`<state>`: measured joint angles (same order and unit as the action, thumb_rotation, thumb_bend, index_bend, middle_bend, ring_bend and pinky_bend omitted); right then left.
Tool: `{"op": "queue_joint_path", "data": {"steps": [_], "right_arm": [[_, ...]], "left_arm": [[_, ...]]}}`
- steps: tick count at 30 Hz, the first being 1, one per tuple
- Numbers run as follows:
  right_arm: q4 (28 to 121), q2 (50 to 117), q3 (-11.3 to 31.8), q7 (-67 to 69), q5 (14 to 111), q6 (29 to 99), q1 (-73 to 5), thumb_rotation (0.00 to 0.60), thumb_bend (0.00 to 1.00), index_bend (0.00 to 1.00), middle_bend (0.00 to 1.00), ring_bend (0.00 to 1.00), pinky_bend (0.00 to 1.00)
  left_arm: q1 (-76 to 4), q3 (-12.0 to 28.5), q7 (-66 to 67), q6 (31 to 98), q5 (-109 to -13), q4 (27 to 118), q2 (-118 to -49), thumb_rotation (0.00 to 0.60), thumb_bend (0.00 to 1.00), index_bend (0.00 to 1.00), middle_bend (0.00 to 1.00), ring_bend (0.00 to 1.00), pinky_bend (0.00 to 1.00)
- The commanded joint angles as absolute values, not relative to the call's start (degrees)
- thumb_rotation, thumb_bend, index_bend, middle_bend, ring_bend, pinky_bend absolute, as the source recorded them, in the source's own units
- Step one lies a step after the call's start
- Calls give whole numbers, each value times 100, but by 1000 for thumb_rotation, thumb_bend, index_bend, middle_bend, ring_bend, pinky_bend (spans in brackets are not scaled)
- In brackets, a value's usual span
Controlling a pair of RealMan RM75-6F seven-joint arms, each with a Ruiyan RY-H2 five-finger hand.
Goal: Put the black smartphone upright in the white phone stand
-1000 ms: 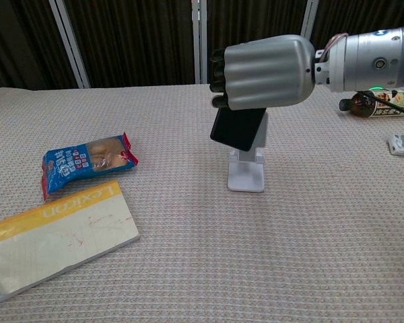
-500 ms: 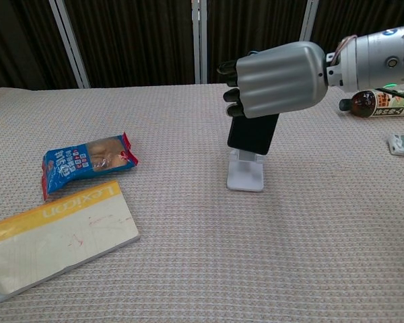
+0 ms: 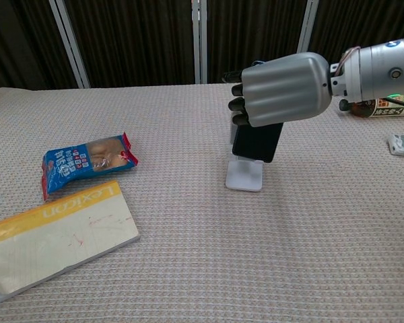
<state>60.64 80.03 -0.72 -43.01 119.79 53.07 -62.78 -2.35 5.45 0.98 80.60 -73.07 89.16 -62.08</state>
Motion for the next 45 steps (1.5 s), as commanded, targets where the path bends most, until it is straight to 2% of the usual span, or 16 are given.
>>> {"op": "queue_joint_path", "data": {"steps": [1, 8, 15, 20, 25, 34, 41, 45], "right_arm": [[6023, 8069, -54, -4324, 11937, 5314, -6297, 600, 218, 510, 544, 453, 260], [6007, 8165, -94, -4416, 11886, 5214, -6333, 600, 216, 487, 520, 430, 260], [6025, 8229, -99, -4481, 11746, 5187, -6292, 600, 213, 371, 445, 394, 250], [6039, 8251, -75, -4603, 11649, 5220, -6235, 600, 213, 254, 286, 359, 250], [6068, 8252, -40, -4684, 11559, 5234, -6191, 600, 212, 194, 177, 316, 243], [6216, 8157, 21, -4772, 11355, 5382, -6020, 600, 211, 123, 125, 283, 238], [6566, 7825, 136, -4488, 11065, 6302, -5475, 600, 208, 117, 124, 283, 232], [7112, 7539, 261, -4001, 10610, 7296, -4745, 600, 197, 112, 125, 280, 205]], "left_arm": [[-241, 551, 107, 8049, -7291, 8909, -6214, 600, 0, 0, 0, 0, 0], [-241, 557, 83, 8040, -7275, 8898, -6206, 600, 0, 0, 0, 0, 0], [-251, 555, 64, 8006, -7266, 8889, -6196, 600, 0, 0, 0, 0, 0], [-247, 548, 62, 8019, -7284, 8901, -6193, 600, 0, 0, 0, 0, 0], [-247, 541, 73, 8021, -7292, 8905, -6195, 600, 0, 0, 0, 0, 0], [-249, 525, 89, 8022, -7318, 8920, -6201, 600, 0, 0, 0, 0, 0], [-215, 484, -20, 8102, -7462, 8981, -6145, 600, 0, 0, 0, 0, 0], [-157, 421, -101, 8262, -7684, 9072, -6084, 600, 0, 0, 0, 0, 0]]}}
